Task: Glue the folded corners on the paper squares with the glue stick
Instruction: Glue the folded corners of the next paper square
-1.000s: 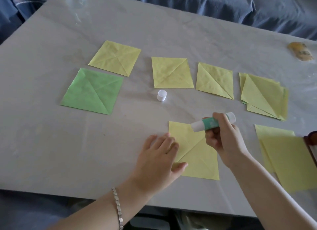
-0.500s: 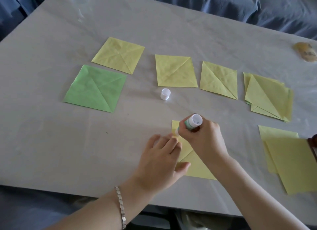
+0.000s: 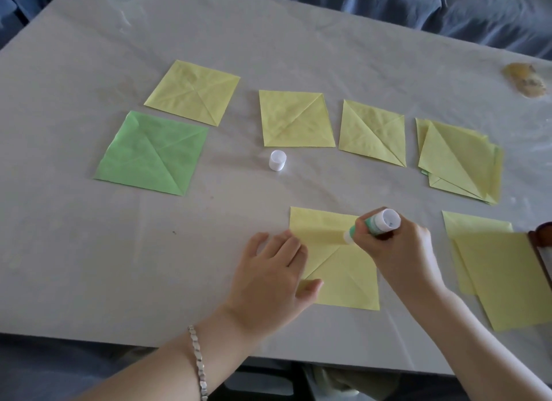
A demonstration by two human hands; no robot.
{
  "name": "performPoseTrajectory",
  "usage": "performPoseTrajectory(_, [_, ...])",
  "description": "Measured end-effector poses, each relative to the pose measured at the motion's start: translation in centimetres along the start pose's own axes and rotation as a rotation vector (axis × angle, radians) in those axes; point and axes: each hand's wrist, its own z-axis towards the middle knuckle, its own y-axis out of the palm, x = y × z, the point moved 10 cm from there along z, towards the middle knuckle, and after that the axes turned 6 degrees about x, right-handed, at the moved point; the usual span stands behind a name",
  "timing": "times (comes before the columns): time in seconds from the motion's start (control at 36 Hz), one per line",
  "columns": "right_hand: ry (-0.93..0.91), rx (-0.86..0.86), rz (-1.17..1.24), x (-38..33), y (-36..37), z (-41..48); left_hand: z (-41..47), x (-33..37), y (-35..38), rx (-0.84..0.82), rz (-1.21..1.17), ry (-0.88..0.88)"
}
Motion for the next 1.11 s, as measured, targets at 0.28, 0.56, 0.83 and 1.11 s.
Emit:
performPoseTrajectory(0.28, [0.055,0.005,-0.018,2.0,-2.0,0.3,-0.1,-0.1,0.3,-0.031,-0.002,-0.007])
performPoseTrajectory(0.56, [-0.049,-0.081,0.136,-2.5,0.7,0.1,-0.1,0.1,-0.1,-0.009,-0.009,0.002])
performPoseTrajectory(0.83, [-0.099,-0.177,0.122,-4.3,4.3,0.0,0.0,-0.1,0.1,-0.02,-0.043,-0.029])
performPoseTrajectory(1.11, [-0.11,-0.149,0.127,-5.3,5.0,1.1,-0.1,-0.2,0.4,-0.073,-0.084,-0.053])
